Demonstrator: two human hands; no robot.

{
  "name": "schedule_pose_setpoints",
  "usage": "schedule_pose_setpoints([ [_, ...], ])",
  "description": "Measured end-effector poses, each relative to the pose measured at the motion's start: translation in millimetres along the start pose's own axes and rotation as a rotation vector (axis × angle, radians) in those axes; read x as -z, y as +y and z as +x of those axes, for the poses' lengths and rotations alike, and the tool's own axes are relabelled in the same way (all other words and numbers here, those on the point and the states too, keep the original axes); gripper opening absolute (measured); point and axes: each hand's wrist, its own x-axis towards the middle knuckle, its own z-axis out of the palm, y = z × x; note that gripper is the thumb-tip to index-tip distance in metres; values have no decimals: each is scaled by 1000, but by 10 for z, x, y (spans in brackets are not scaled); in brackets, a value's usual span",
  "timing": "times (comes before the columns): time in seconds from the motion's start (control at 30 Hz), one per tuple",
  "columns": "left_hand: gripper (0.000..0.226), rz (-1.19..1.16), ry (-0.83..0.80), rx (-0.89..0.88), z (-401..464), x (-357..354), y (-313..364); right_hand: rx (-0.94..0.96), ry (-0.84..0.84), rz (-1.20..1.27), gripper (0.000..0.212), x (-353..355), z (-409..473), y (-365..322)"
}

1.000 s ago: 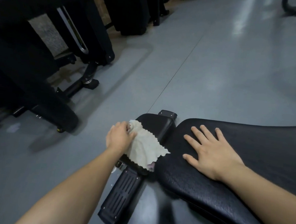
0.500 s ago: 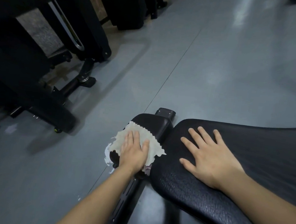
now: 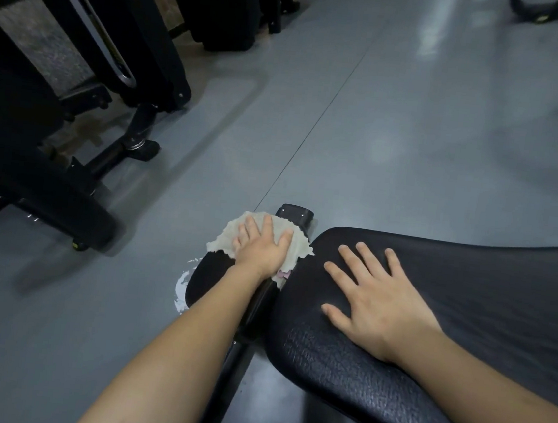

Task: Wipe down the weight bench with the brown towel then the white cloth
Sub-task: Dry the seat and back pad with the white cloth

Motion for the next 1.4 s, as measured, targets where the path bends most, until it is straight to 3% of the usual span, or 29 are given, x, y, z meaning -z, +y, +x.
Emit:
schedule_pose_setpoints([
  [0.1,68,24,-26,-78,91,50,79,-11,-3,7,81,37,-6,-11],
  [0.33,54,175,-79,-565,50,100,-68,-9,-36,-17,85,102,-23,-36],
  [0.43,57,115,-70,-637,-152,80,-266,-15,-54,-24,85,134,-35,-45],
  [0.77,83,-14,6,-214,-1029,-124,-1065,-28,-65,-30,89,141,-33,-44],
  [0.93,74,-114,82,-9,-1086,-234,-963,-30,-53,-21,90,132,-36,-49],
  [1.13,71,-81,16,106,-717,-76,-859,-25,-48,-62,88,109,-32,-44],
  [1.4,66,-19,-27,69,-187,111,-713,-17,-38,-49,86,101,-22,-40],
])
